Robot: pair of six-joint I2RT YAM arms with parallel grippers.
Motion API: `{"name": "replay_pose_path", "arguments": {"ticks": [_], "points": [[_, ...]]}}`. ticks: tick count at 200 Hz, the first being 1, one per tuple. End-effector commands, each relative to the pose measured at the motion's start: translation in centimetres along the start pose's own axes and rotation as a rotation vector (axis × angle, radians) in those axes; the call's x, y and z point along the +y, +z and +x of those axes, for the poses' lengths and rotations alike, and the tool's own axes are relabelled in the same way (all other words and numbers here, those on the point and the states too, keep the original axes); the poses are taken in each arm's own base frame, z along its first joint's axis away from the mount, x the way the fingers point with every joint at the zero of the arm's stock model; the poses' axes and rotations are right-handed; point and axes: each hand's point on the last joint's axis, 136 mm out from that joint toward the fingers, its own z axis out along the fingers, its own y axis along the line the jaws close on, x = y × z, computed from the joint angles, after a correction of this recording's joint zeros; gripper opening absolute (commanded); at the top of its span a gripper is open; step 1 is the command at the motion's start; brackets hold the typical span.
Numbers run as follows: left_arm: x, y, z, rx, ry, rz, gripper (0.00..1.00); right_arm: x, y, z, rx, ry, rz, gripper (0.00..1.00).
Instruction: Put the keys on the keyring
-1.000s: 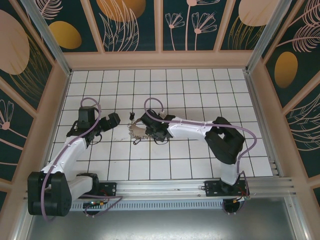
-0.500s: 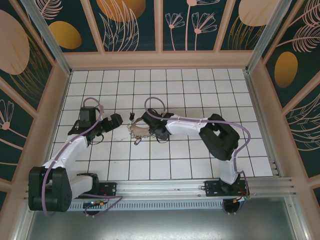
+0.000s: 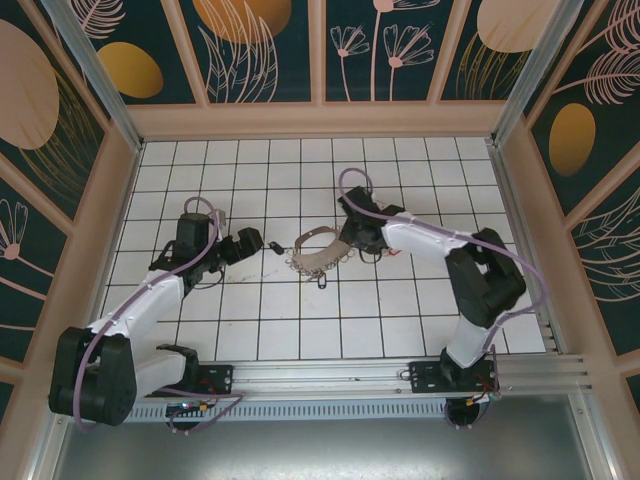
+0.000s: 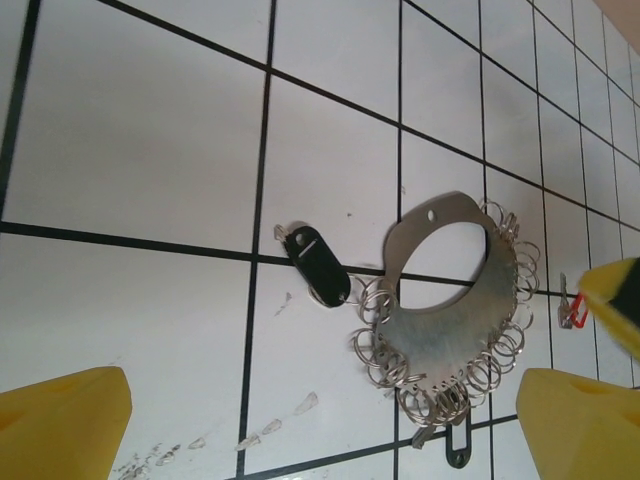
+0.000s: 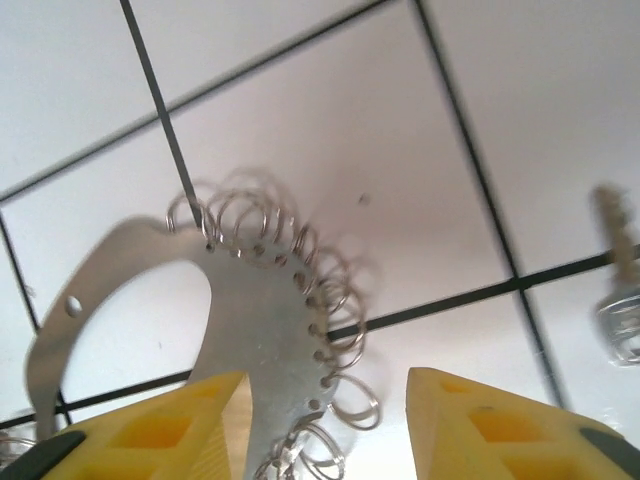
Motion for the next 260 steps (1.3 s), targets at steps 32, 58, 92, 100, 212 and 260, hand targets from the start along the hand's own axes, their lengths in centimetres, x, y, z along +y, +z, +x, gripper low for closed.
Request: {"name": "replay_pose_path", "arguments": {"ticks": [32, 58, 92, 100, 212, 260], "points": [[-4.8, -0.8, -2.6, -0.019, 0.21, 0.048, 0.99, -6.0, -1.9, -1.9, 0.063, -0.114, -0.015, 0.41], [-6.4, 0.1, -2.9, 0.031, 0.304, 0.046, 0.98, -6.2, -2.2, -1.1, 0.096, -0.16, -0.051, 0.35], [-7.0, 2.0, -2.8, 0.054, 0.348, 0.048, 0.99, -1.3, -2.8, 1.9, 0.171, -0.131, -0.327, 0.29], [-6.9, 2.4, -2.4, 0.067, 0.351, 0.056, 0.99, -0.1, -2.8, 2.8, 0.2, -0.114, -0.394, 0.27], [-6.0, 3.6, -0.4, 0.129, 0.339, 0.085, 0.99, 0.4, 0.8, 6.9, 0.33, -0.054, -0.433, 0.2], [-6.1, 3.3, 0.0, 0.138, 0.348, 0.1, 0.99, -0.1, 2.0, 7.0, 0.325, -0.048, -0.401, 0.21]]}}
